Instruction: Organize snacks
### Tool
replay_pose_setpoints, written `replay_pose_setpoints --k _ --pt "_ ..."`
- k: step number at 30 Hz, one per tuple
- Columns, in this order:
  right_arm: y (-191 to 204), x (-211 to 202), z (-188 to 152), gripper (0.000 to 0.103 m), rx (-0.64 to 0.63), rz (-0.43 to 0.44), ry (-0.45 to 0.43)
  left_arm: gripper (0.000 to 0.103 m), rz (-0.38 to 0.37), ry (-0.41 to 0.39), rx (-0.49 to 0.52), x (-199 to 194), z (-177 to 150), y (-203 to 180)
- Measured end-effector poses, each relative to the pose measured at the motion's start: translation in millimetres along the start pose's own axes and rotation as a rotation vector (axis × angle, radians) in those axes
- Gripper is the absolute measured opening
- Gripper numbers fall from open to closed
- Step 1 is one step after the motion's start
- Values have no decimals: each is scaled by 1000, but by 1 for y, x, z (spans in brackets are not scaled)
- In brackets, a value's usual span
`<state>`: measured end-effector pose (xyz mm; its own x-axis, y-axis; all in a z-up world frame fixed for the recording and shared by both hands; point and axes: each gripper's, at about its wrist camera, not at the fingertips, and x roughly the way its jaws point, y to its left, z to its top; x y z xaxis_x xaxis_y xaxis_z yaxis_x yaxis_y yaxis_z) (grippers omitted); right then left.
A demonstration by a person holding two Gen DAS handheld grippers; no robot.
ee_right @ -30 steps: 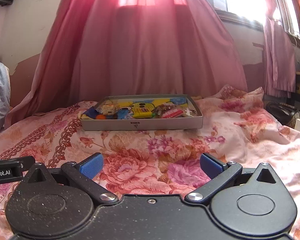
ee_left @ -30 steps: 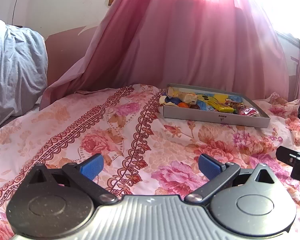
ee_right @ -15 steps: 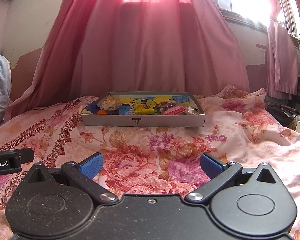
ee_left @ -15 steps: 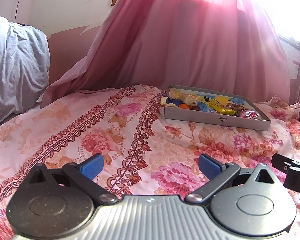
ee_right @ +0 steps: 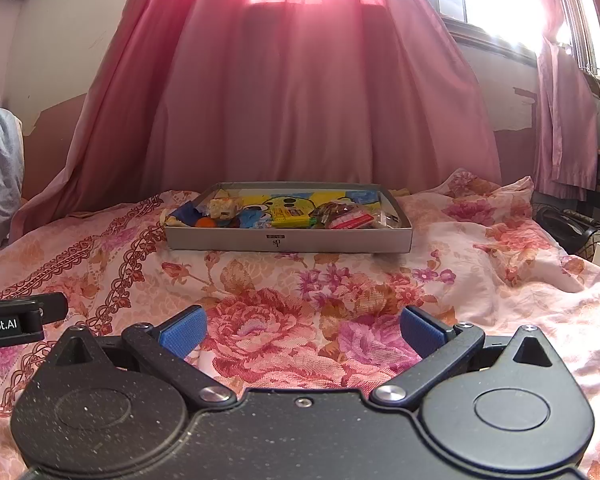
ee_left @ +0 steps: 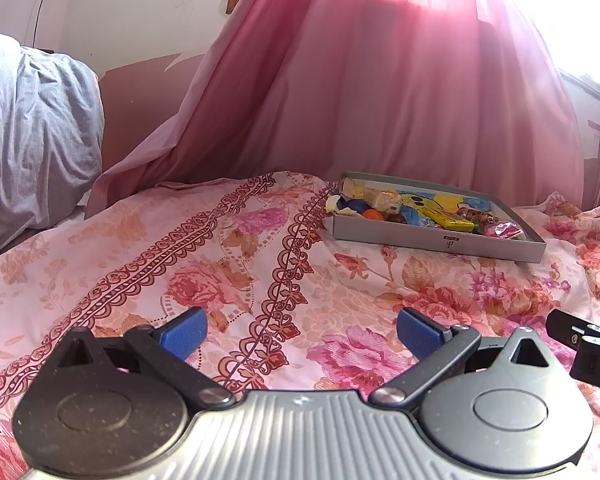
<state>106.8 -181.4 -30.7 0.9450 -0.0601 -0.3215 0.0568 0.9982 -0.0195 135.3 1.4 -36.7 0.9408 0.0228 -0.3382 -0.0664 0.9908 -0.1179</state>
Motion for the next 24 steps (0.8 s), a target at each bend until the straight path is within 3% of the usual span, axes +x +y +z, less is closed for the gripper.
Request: replay_pose_setpoints --k 24 --pt "0 1 0 102 -1 1 3 103 3 -1 1 0 2 0"
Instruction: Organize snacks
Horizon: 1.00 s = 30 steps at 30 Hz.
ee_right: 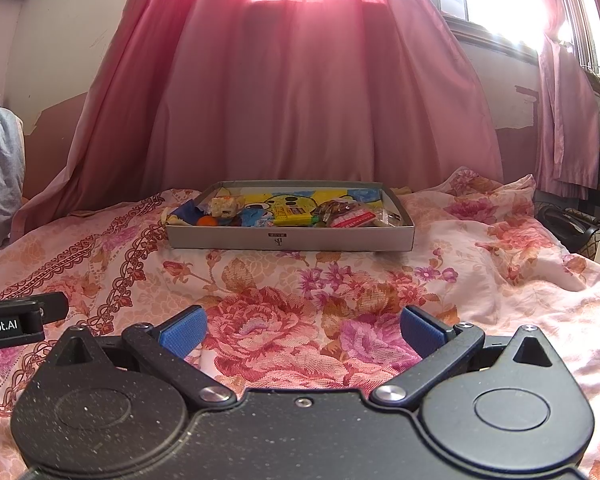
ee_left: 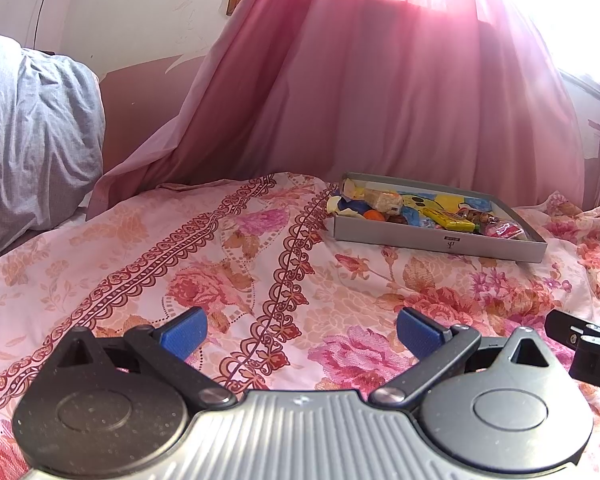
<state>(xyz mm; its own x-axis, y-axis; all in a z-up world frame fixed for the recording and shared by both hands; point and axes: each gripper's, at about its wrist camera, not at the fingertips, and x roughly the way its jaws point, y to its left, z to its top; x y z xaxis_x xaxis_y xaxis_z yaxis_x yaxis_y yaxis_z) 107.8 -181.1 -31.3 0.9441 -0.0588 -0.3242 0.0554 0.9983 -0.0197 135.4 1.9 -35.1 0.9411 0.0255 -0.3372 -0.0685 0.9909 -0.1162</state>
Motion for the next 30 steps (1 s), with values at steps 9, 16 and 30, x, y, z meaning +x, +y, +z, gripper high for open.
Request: replay_pose_setpoints --k 9,16,30 --pt "1 0 -1 102 0 0 2 103 -2 0 4 -1 -1 0" --pt "1 1 -1 102 0 0 3 103 -2 1 6 -1 -1 0" --pt "2 2 0 102 0 -1 4 103 -5 2 6 -1 -1 0"
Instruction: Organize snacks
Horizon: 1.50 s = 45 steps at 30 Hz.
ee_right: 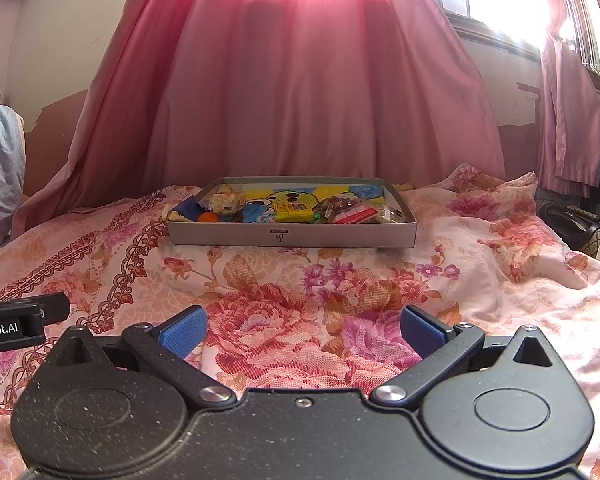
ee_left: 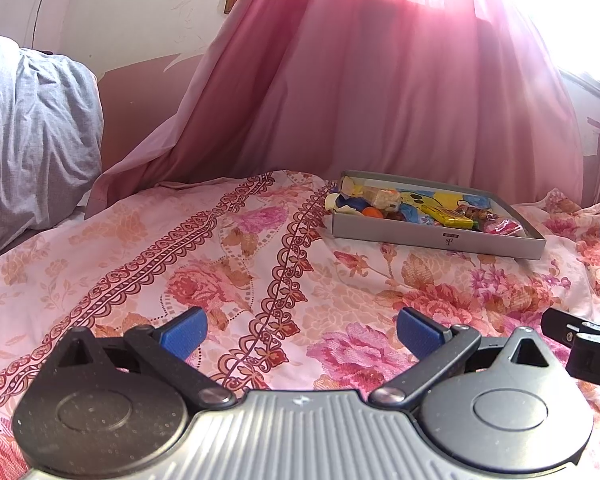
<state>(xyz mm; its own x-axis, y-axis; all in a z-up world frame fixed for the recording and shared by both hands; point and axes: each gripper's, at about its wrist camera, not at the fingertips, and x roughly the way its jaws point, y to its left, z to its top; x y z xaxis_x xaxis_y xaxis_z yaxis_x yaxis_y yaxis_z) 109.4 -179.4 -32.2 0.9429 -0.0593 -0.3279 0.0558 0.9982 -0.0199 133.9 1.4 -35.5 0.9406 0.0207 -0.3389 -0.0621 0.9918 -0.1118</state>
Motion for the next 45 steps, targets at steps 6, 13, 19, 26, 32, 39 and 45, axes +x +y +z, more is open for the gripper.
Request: replay_pose_setpoints --k 6,13,19,26,32,39,45 --pt "0 0 0 102 0 0 1 103 6 12 14 1 1 -1" --pt "0 1 1 102 -1 1 3 103 48 28 23 -1 5 -2" --pt "3 2 -4 102 -5 2 11 103 45 21 28 -1 8 -2" --pt "3 3 -6 102 -8 2 23 103 41 17 39 0 7 -2" --pt "3 5 -5 102 -11 3 30 103 38 16 49 0 6 -2" --pt "3 5 -5 102 -11 4 30 103 41 13 49 0 4 -2" --pt "3 5 -5 102 -12 4 31 103 35 10 45 0 3 -1"
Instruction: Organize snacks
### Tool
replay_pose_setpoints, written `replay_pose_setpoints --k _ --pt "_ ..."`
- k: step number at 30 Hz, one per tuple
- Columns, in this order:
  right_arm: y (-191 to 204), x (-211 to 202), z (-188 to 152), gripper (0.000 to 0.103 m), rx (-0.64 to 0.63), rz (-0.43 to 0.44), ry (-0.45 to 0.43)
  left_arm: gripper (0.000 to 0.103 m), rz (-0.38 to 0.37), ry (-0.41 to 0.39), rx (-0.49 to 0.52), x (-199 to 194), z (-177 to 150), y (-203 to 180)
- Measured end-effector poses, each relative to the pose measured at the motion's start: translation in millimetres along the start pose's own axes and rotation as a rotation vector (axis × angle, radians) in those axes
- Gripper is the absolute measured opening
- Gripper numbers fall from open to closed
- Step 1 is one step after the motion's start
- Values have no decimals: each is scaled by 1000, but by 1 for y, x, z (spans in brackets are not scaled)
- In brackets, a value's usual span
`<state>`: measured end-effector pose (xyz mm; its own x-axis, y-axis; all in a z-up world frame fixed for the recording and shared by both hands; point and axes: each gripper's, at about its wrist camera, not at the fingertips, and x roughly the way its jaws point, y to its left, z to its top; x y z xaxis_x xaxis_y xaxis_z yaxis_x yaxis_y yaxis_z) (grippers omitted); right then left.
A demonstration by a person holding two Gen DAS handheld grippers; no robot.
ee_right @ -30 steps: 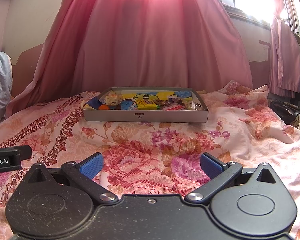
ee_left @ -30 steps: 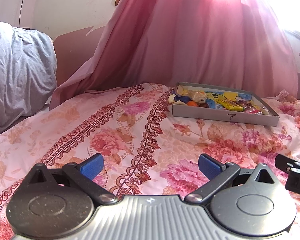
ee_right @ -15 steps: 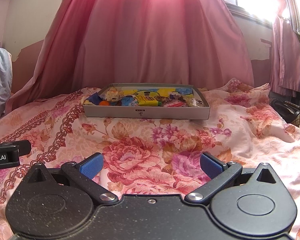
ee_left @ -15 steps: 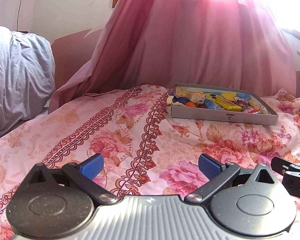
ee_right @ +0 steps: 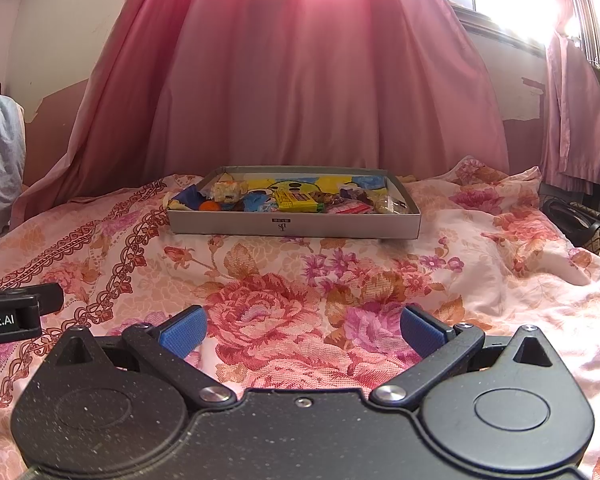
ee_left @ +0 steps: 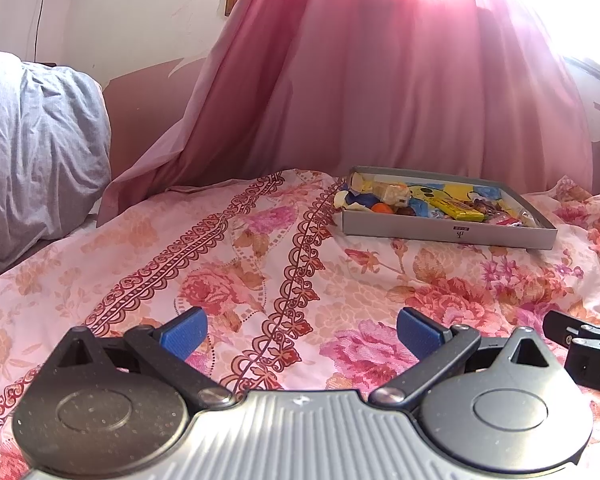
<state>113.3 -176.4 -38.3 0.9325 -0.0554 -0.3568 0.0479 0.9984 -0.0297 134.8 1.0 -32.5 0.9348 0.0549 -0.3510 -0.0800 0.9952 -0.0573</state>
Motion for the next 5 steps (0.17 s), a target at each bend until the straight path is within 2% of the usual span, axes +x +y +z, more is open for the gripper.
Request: replay_pose_setpoints --k 5 --pt "1 0 0 102 1 0 1 103 -2 4 -5 0 0 1"
